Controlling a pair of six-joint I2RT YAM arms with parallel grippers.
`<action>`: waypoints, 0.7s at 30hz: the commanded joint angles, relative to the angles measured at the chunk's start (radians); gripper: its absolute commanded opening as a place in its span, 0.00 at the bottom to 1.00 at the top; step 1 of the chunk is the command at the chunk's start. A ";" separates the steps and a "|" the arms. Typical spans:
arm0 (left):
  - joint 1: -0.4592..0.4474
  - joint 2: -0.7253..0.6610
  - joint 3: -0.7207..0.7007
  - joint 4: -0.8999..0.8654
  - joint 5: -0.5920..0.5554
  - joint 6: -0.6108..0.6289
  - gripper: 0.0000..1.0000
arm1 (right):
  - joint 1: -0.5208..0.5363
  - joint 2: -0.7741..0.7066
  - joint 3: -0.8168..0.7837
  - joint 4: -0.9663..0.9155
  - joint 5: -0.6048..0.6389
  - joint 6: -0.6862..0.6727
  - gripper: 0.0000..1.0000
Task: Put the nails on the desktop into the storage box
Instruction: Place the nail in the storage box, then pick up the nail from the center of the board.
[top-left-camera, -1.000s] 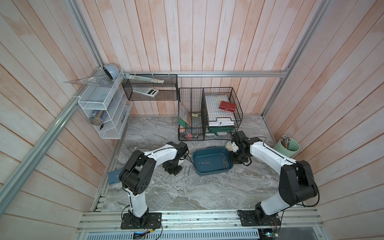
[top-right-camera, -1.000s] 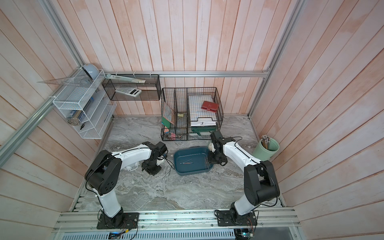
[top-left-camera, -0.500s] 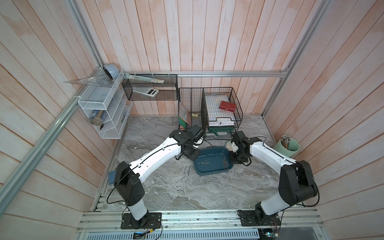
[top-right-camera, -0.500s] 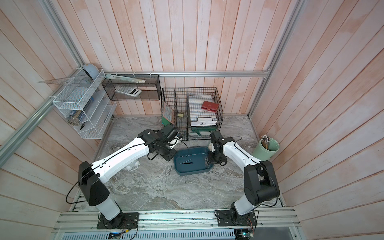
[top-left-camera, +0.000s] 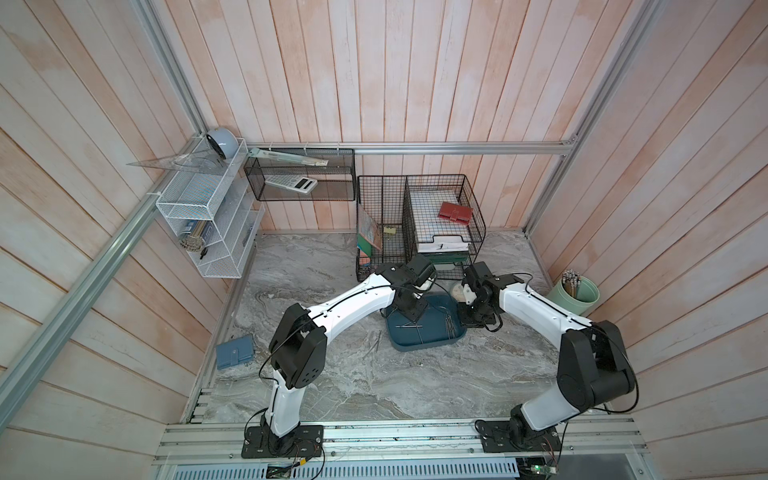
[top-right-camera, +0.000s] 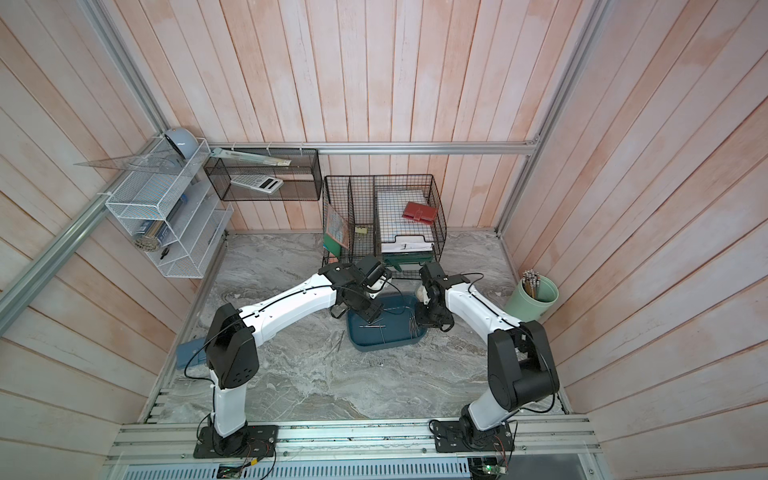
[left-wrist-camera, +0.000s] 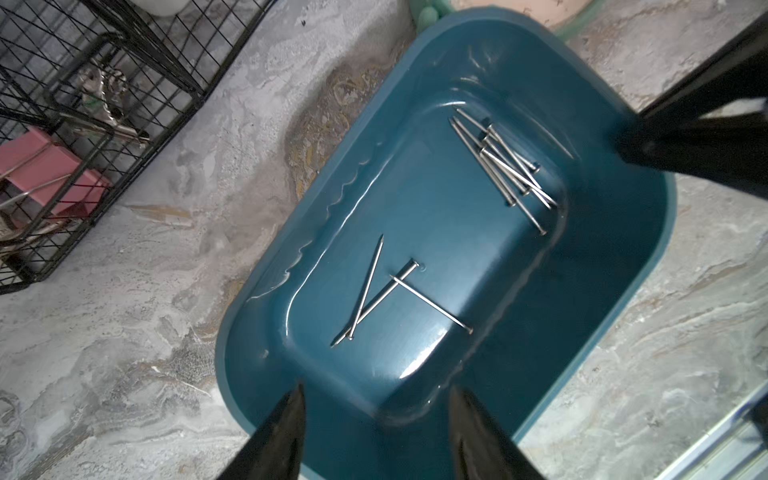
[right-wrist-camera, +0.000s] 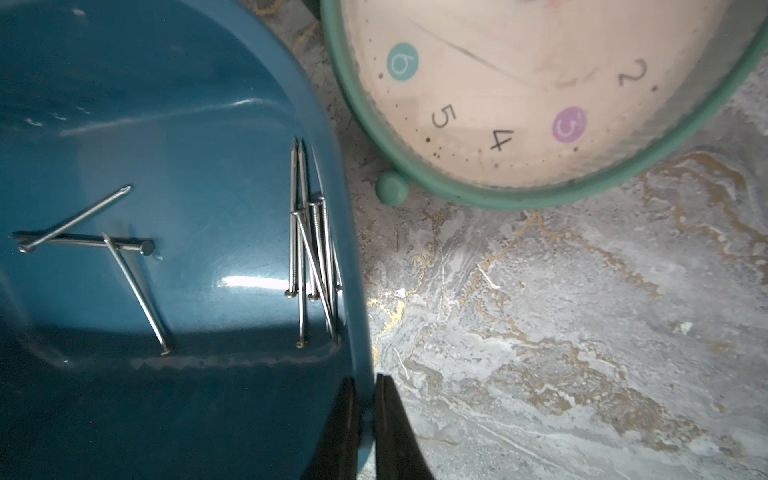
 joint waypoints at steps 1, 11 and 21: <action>0.007 -0.085 -0.051 0.025 -0.065 -0.027 0.60 | 0.021 0.056 -0.037 0.004 -0.035 -0.013 0.00; 0.107 -0.488 -0.526 0.029 -0.235 -0.222 0.62 | -0.014 0.069 -0.039 -0.026 0.035 0.018 0.00; 0.099 -0.357 -0.594 0.194 -0.141 -0.245 0.62 | -0.031 0.022 -0.055 -0.063 0.100 0.045 0.00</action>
